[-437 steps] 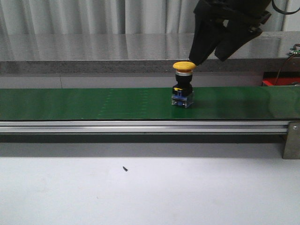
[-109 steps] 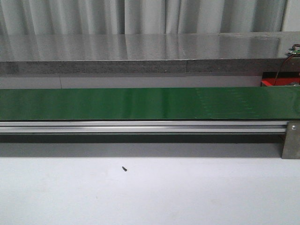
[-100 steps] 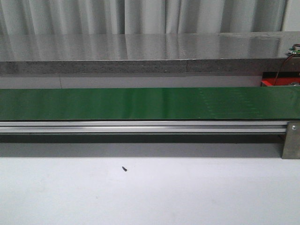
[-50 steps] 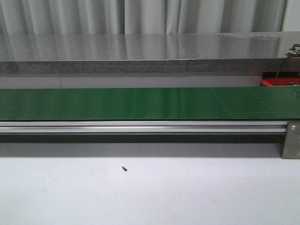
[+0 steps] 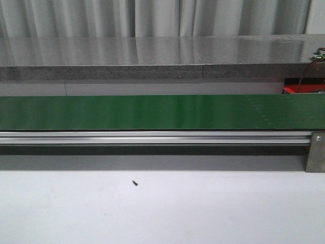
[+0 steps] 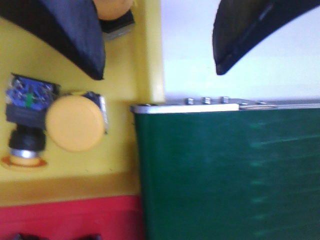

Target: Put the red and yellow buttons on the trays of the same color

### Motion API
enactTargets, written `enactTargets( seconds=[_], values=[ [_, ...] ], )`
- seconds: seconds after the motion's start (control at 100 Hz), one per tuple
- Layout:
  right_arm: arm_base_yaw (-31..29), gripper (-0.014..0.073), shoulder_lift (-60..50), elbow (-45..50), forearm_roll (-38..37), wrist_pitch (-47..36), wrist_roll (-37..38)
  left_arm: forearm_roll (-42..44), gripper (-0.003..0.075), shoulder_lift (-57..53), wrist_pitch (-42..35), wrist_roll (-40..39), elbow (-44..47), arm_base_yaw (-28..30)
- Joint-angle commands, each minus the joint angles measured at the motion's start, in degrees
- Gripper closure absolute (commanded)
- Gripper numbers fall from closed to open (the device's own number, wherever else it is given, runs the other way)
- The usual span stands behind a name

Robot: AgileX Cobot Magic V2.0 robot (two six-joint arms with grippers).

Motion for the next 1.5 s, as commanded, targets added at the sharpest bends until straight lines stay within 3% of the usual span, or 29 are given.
enactTargets(
  seconds=[0.0, 0.16, 0.38, 0.47, 0.73, 1.04, 1.11, 1.18, 1.37, 1.42, 1.49],
  values=[
    [3.13, 0.013, -3.02, -3.77, 1.61, -0.2, -0.92, -1.89, 0.074, -0.47, -3.59, -0.06, -1.63, -0.52],
    [7.48, 0.013, -6.49, -7.14, 1.61, 0.96, -0.92, -1.89, 0.074, -0.47, -3.59, -0.06, -1.63, -0.52],
    [8.03, 0.0146, -12.05, -8.84, 1.66, 5.21, -0.87, -1.89, 0.074, -0.47, -3.59, -0.06, -1.63, -0.52],
    [8.03, 0.0251, -14.18, -8.84, 1.66, 6.3, -0.87, -1.89, 0.074, -0.47, -3.59, -0.06, -1.63, -0.52],
    [8.03, 0.0668, -16.35, -8.84, 1.66, 7.62, -0.87, -1.89, 0.074, -0.47, -3.72, -0.06, -1.63, -0.52],
    [8.03, 0.0664, -16.28, -8.84, 1.66, 7.82, -0.87, -1.79, 0.0729, -0.47, -4.84, -0.17, -1.91, 0.19],
    [8.03, 0.0664, -16.28, -8.84, 1.66, 7.82, -0.87, -1.79, 0.0673, -0.47, -4.84, -0.27, -1.91, 0.94],
    [8.03, 0.0664, -16.28, -8.84, 1.66, 7.82, -0.87, -1.79, 0.0564, -0.47, -4.69, -0.27, -1.91, 1.72],
    [8.03, 0.0664, -16.28, -8.84, 1.66, 7.82, -0.87, -1.79, 0.0164, -0.47, -4.76, -0.42, -1.91, 3.83],
    [8.03, 0.0664, -16.28, -8.84, 1.66, 7.82, -0.87, -1.89, 0.012, -0.47, -4.9, -0.78, -1.99, 4.3],
    [8.03, 0.0664, -16.28, -8.84, 1.66, 7.82, -0.87, -1.79, 0.0115, -0.34, -5.04, -1.82, -2.27, 5.48]
  ],
)
